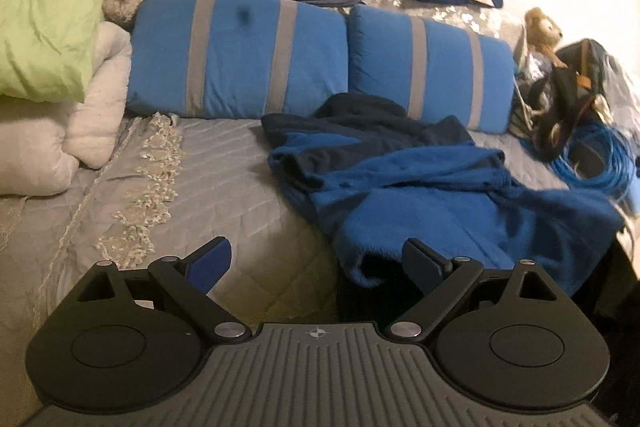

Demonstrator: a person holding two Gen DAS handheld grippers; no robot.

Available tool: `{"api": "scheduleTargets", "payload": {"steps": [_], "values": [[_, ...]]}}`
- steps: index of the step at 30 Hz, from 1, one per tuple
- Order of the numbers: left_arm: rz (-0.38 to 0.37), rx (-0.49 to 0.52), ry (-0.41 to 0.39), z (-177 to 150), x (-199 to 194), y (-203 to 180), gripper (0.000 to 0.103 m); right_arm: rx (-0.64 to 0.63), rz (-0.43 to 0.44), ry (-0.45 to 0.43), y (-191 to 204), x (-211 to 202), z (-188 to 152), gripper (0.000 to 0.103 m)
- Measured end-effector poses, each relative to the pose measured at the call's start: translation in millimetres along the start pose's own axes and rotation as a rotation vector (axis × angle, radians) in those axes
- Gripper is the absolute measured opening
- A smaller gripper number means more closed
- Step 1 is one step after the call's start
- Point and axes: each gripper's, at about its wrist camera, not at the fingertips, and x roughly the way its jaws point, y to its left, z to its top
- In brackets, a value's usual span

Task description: Fold clothes

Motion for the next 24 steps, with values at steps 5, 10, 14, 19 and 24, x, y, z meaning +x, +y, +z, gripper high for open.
{"api": "scheduleTargets", "payload": {"steps": [5, 10, 14, 19, 24], "values": [[0.002, -0.021, -0.005, -12, 8, 1, 0.094, -0.013, -0.008, 0.008, 1, 4, -12, 0.103], [-0.006, -0.03, -0.022, -16, 14, 3, 0.094, -0.058, -0.039, 0.009, 3, 7, -26, 0.103], [-0.01, -0.033, -0.032, -18, 19, 3, 0.094, -0.081, -0.059, 0.017, 1, 11, -39, 0.103], [0.004, -0.021, -0.041, -20, 25, 4, 0.094, -0.132, -0.066, 0.001, 2, 9, -53, 0.103], [0.014, -0.021, -0.049, -20, 32, 4, 0.094, -0.18, -0.106, -0.011, 0, 6, -65, 0.103]]}}
